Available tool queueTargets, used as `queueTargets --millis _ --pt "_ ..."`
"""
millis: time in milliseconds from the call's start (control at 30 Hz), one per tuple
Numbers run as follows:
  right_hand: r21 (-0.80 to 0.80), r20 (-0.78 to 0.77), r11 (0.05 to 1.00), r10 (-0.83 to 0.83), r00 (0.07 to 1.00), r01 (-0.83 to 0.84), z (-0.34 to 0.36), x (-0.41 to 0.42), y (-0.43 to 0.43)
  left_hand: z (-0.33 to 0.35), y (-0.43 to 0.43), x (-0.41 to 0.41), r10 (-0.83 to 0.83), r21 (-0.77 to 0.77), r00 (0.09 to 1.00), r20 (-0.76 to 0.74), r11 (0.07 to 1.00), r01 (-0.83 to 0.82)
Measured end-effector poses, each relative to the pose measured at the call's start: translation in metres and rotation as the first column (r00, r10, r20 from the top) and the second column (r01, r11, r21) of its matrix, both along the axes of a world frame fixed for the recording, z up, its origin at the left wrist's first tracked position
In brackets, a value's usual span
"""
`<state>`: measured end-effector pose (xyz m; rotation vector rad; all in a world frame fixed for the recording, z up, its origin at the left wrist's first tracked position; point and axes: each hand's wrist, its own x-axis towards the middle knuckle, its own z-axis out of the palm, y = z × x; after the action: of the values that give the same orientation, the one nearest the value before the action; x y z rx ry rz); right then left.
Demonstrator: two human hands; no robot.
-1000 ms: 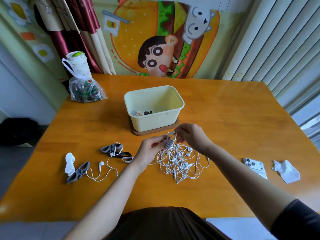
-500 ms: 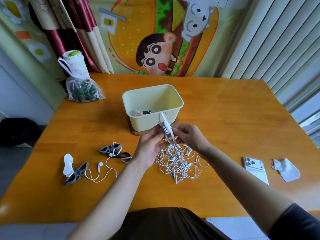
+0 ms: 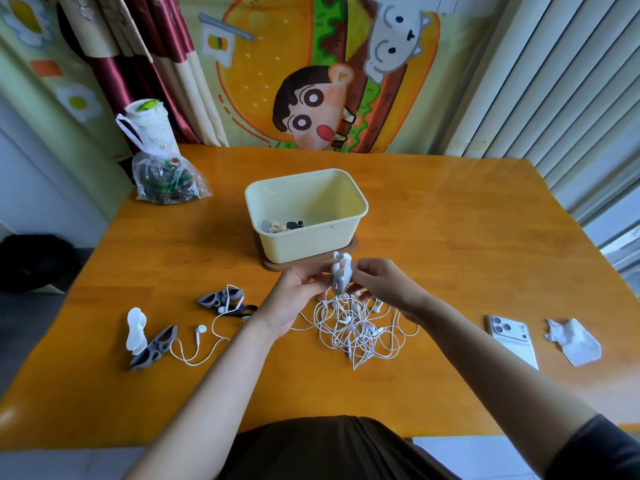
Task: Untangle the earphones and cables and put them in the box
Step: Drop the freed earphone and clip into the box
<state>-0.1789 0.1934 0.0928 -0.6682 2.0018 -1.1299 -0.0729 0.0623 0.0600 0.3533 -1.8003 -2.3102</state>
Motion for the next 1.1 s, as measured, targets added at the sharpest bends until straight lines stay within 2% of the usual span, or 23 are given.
queueTargets --millis 133,233,367,467,600,800,900,1000,1100 --pt "-0.038 -0.015 0.998 -0.049 0.999 0.048 -0.001 0.003 -0.003 0.002 0.005 -0.002 0.094 0.167 0.995 0.034 0.981 -0.098" --pt "-0.105 -0.023 0.99 -0.095 0.995 0.092 -0.002 0.007 -0.007 0.004 0.008 -0.006 0.208 0.326 0.976 0.062 0.92 -0.217" --pt "-0.181 -0.028 0.96 -0.222 0.975 0.214 -0.005 0.012 -0.012 0.011 0.013 -0.01 0.218 0.439 0.976 0.009 0.876 -0.2" --pt "-0.19 -0.127 0.95 -0.274 0.953 0.248 -0.004 0.014 -0.013 0.012 0.014 -0.011 0.235 0.472 0.972 -0.019 0.859 -0.198" --pt "-0.193 -0.288 0.957 -0.266 0.92 0.216 -0.002 0.02 -0.013 0.011 0.019 -0.015 0.228 0.422 0.971 -0.075 0.889 -0.176" --pt "-0.228 -0.41 0.96 -0.246 0.878 0.162 0.001 0.025 -0.012 0.008 0.018 -0.015 0.347 0.354 0.936 -0.058 0.884 -0.306" --pt "-0.255 -0.44 0.957 -0.242 0.865 0.138 0.002 0.027 -0.011 0.01 0.012 -0.012 0.329 0.31 0.94 -0.091 0.907 -0.287" --pt "-0.335 -0.374 0.933 -0.256 0.891 0.128 0.007 0.027 -0.011 0.014 0.002 -0.01 0.267 0.139 0.947 -0.178 0.96 -0.244" --pt "-0.33 -0.352 0.937 -0.233 0.907 0.112 0.01 0.021 -0.012 0.02 -0.007 -0.008 0.17 -0.044 0.959 -0.226 0.982 -0.184"
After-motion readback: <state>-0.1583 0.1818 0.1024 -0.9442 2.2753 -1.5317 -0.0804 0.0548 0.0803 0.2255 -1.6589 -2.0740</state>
